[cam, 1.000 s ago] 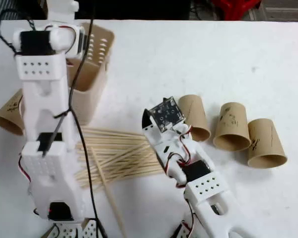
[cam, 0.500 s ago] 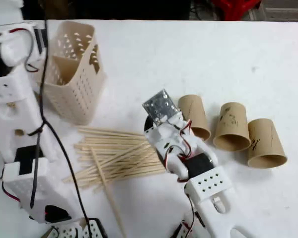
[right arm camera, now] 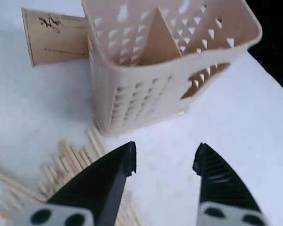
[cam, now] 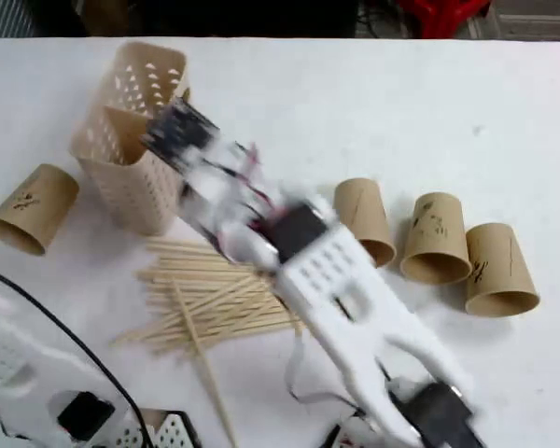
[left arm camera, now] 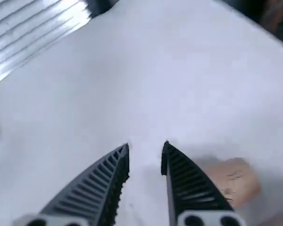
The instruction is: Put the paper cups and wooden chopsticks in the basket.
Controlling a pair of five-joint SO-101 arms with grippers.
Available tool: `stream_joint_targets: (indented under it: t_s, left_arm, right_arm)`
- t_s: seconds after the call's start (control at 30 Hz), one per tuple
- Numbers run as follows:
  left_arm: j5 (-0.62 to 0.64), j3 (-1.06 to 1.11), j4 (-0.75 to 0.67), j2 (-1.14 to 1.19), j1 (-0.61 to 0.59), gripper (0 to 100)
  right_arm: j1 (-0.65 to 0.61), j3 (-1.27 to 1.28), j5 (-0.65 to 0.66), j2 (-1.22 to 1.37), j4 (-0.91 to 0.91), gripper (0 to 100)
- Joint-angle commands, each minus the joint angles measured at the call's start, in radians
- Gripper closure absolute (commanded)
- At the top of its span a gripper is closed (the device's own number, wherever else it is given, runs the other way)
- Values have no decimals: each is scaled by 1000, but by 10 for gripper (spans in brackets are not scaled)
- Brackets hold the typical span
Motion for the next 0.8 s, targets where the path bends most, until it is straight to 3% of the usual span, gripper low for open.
stream_joint_targets:
  t_s: [0.0,0.17,0.33,0.57,0.77]
  left_arm:
    - [-123,-11,-84,170,-117,867]
    - [-141,-20,-250,392,-159,867]
    - [-143,-20,-319,443,-160,867]
    - [-143,-20,-321,443,-147,867]
    - [-143,-20,-321,438,-93,867]
  right_arm:
    - [-42,-338,15,220,4,790]
    - [-51,-620,15,530,5,790]
    - [-10,-815,15,754,13,790]
    - [18,-1014,14,805,211,790]
    - [27,-1053,12,789,231,790]
